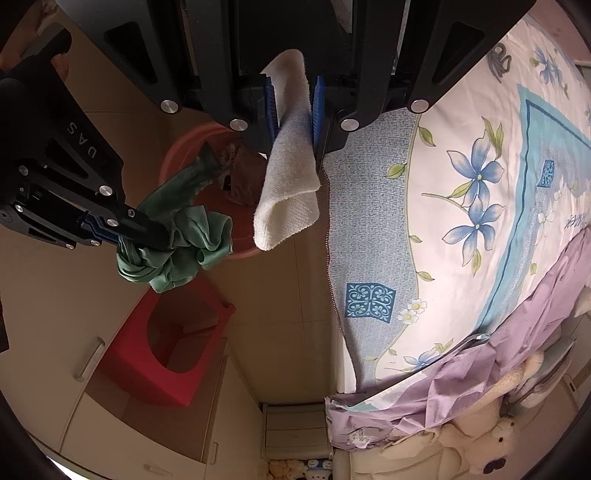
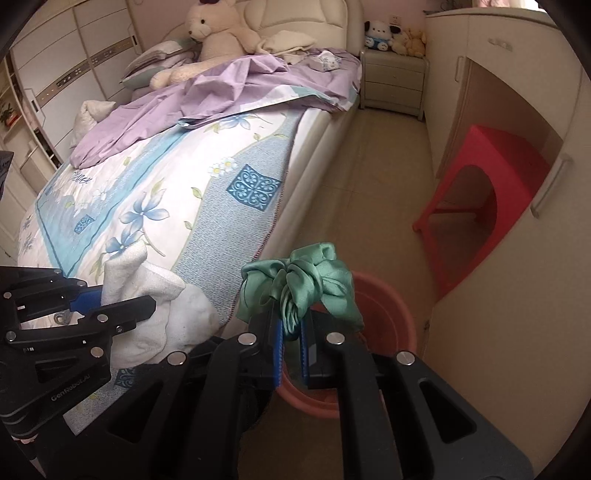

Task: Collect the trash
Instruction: 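Carry the white towel and green scrunchie toward the pink bucket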

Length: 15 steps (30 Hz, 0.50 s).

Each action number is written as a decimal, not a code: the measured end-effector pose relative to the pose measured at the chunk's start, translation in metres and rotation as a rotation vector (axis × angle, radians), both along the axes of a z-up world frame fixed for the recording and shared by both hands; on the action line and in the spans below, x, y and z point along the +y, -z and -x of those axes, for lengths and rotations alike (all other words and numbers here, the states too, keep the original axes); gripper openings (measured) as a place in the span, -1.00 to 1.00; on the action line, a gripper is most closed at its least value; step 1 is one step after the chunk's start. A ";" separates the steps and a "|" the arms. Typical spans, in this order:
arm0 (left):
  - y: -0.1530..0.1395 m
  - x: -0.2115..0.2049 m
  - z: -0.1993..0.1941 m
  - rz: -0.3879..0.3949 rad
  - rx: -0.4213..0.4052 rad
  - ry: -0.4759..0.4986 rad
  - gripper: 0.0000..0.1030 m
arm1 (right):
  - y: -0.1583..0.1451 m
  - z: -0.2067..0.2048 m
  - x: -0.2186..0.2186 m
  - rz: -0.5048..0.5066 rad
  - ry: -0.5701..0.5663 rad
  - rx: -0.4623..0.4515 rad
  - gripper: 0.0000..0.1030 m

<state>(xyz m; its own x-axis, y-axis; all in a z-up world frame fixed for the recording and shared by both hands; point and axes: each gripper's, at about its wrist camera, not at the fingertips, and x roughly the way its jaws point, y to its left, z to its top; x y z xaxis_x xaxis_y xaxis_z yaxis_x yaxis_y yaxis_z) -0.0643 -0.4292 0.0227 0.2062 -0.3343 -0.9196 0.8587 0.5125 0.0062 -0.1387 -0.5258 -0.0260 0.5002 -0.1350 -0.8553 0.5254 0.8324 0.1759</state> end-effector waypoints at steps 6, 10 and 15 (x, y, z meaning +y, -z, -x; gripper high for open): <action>0.005 -0.023 0.012 -0.011 0.007 0.053 -0.68 | 0.007 0.017 -0.014 -0.005 0.049 0.008 -0.87; 0.007 -0.038 0.018 -0.008 0.011 0.083 -0.68 | 0.011 0.026 -0.020 -0.007 0.076 0.018 -0.87; 0.014 -0.054 0.025 -0.023 0.012 0.119 -0.68 | 0.016 0.036 -0.030 -0.012 0.103 0.030 -0.87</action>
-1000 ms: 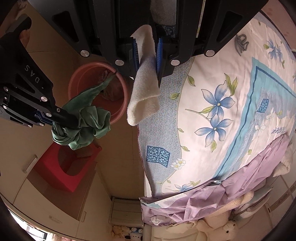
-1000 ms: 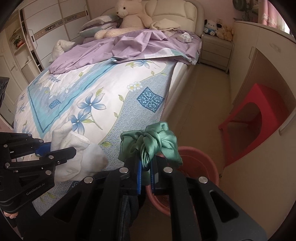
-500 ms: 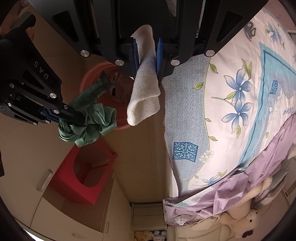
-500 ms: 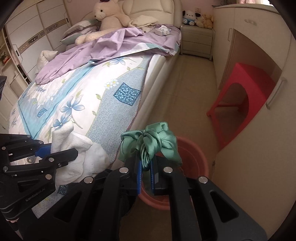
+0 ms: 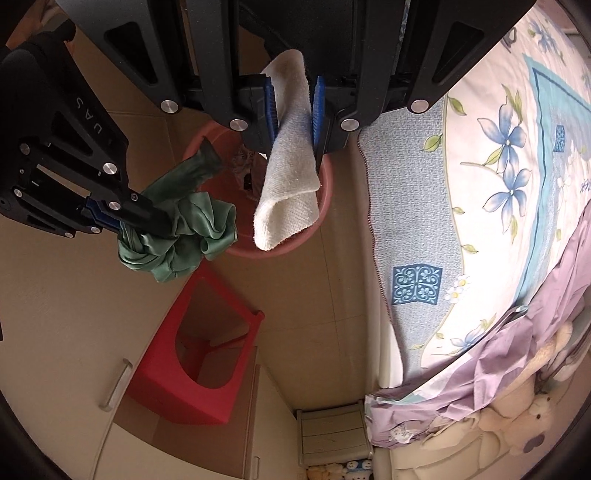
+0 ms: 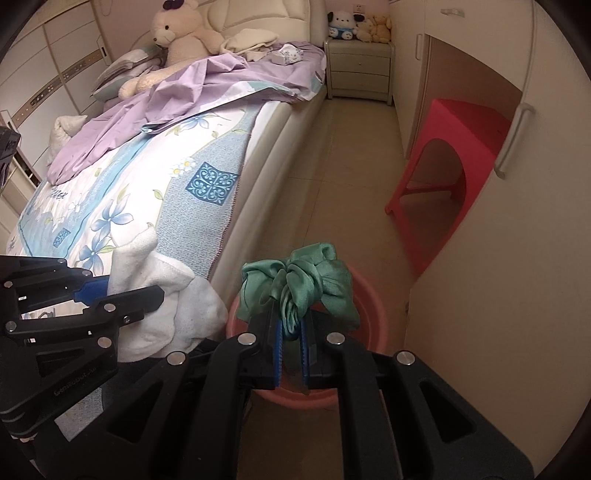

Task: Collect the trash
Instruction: 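Carry the white towel and green scrunchie toward the pink bucket, then open both tools over the bucket to drop the towel and scrunchie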

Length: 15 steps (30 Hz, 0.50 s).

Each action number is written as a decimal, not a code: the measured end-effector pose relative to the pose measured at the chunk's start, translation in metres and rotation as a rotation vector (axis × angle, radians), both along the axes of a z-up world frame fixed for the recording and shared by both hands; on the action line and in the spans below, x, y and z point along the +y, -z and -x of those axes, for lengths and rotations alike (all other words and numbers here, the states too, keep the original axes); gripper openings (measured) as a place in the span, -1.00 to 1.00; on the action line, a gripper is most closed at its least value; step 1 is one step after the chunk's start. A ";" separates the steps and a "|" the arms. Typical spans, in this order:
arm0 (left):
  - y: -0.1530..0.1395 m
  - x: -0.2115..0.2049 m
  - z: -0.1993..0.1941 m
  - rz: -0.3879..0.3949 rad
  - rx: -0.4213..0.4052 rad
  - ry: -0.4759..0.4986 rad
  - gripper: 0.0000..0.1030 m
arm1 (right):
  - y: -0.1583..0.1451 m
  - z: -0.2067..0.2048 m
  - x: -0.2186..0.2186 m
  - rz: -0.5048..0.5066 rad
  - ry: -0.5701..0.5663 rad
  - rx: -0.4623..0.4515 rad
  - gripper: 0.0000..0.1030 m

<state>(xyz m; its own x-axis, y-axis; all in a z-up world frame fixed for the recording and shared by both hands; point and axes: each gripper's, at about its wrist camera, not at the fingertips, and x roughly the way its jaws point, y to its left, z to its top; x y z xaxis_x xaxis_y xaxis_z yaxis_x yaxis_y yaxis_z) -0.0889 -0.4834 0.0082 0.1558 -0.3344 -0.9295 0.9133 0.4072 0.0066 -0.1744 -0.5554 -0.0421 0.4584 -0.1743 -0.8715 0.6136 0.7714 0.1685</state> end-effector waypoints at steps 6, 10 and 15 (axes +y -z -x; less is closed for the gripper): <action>0.013 -0.017 0.003 -0.027 -0.002 0.029 -0.64 | 0.007 0.007 -0.008 -0.006 0.023 0.012 -0.87; 0.020 -0.025 0.004 -0.044 -0.024 0.039 -0.52 | 0.013 0.010 -0.013 -0.013 0.036 0.022 -0.87; 0.028 -0.030 0.003 -0.059 -0.032 0.043 -0.46 | 0.020 0.012 -0.017 -0.020 0.046 0.031 -0.87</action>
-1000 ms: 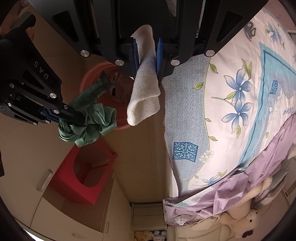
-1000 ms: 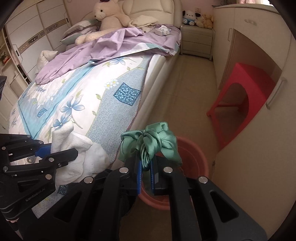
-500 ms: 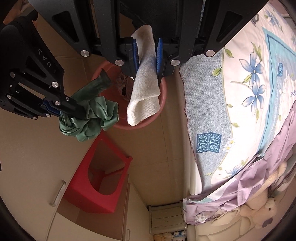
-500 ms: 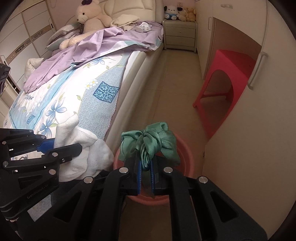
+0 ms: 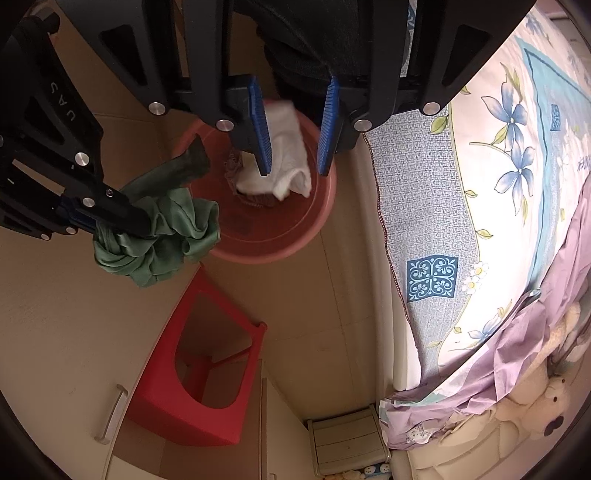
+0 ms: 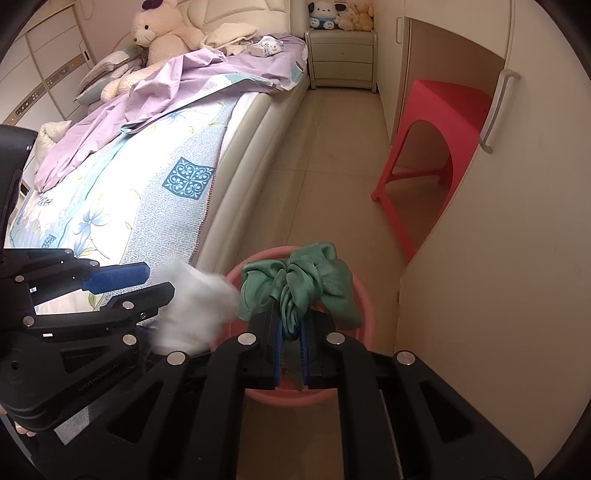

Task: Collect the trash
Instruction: 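Open both tools over the bucket to drop the towel and scrunchie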

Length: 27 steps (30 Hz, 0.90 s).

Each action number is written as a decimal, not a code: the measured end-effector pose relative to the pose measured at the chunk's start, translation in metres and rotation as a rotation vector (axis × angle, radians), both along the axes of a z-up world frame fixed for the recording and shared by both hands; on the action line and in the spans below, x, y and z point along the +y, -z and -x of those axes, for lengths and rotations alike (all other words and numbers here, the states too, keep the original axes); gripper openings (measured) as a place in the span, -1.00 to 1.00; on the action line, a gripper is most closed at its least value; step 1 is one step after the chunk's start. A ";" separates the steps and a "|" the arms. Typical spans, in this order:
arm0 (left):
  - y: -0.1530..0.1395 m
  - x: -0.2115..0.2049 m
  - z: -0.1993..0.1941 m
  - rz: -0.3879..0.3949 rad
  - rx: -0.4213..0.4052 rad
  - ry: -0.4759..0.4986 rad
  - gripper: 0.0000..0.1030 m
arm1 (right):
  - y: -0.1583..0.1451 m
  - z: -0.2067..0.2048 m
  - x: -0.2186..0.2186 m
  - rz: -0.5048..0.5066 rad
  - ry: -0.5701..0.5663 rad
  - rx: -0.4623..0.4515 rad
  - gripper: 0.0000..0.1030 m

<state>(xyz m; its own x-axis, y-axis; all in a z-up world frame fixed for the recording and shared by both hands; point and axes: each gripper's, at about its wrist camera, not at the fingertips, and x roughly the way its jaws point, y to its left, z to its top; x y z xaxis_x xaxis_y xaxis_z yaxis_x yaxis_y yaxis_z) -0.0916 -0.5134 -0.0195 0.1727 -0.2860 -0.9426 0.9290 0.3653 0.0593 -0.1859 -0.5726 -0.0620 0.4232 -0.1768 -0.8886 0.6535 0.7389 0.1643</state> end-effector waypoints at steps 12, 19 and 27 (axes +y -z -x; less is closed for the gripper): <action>0.004 0.003 -0.006 -0.005 -0.028 -0.009 0.09 | 0.015 -0.006 -0.001 -0.022 -0.006 0.021 -0.85; 0.005 0.011 -0.017 -0.004 -0.042 -0.043 0.35 | 0.023 -0.022 0.003 -0.006 -0.037 0.065 -0.38; 0.004 0.016 -0.023 0.004 -0.047 -0.053 0.58 | 0.022 -0.027 0.011 0.066 -0.046 0.102 -0.09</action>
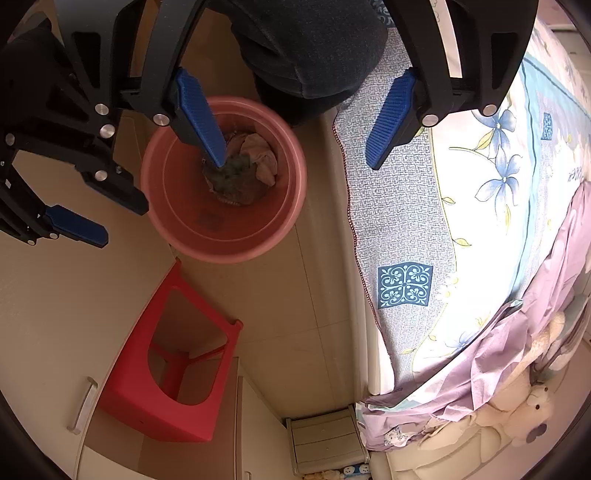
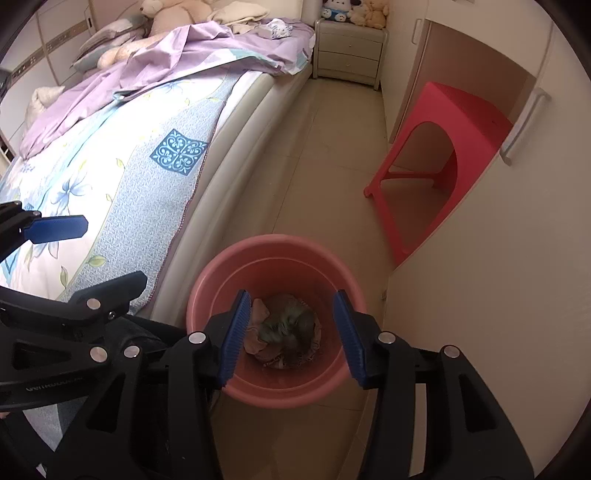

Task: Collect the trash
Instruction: 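Open both tools over the bucket to drop the towel and scrunchie, then move both tools back toward the white tissue and grey cord on the bed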

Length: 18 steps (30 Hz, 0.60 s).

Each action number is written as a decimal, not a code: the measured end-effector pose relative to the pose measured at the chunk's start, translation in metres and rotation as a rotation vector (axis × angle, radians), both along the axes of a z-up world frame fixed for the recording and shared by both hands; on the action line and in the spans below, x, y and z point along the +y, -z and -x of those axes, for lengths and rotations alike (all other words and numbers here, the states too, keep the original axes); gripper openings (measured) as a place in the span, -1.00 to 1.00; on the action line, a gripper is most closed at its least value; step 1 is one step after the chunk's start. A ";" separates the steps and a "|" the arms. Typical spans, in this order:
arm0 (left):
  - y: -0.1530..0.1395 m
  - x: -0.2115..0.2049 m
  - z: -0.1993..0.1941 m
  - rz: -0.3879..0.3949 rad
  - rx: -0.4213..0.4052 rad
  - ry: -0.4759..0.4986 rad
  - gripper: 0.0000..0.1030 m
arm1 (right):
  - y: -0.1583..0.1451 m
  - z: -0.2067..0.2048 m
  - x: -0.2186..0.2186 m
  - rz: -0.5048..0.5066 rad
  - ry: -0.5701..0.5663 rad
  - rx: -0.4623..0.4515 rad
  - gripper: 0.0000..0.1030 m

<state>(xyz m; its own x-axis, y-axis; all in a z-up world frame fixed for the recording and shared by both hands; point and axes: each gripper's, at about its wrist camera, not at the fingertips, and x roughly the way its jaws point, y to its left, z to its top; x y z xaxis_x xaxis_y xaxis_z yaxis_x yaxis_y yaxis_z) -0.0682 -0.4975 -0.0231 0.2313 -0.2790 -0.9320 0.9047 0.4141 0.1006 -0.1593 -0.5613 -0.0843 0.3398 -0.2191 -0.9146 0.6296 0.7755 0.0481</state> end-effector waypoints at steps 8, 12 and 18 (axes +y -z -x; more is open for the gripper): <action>-0.006 0.005 -0.005 0.024 -0.012 -0.014 0.90 | -0.009 0.005 -0.005 0.015 0.060 -0.042 0.10; -0.011 0.014 -0.010 0.037 -0.017 -0.036 0.90 | -0.012 0.003 -0.004 0.009 0.067 -0.053 0.22; -0.020 0.035 -0.021 0.054 -0.024 -0.088 0.90 | -0.018 -0.003 0.000 0.007 0.086 -0.100 0.50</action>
<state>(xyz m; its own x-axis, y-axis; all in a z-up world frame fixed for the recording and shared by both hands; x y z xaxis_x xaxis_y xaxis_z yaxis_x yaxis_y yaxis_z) -0.0468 -0.4624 -0.0029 0.2794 -0.3065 -0.9099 0.8623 0.4969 0.0974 -0.1568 -0.5611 -0.0658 0.4094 -0.2579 -0.8752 0.6859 0.7195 0.1089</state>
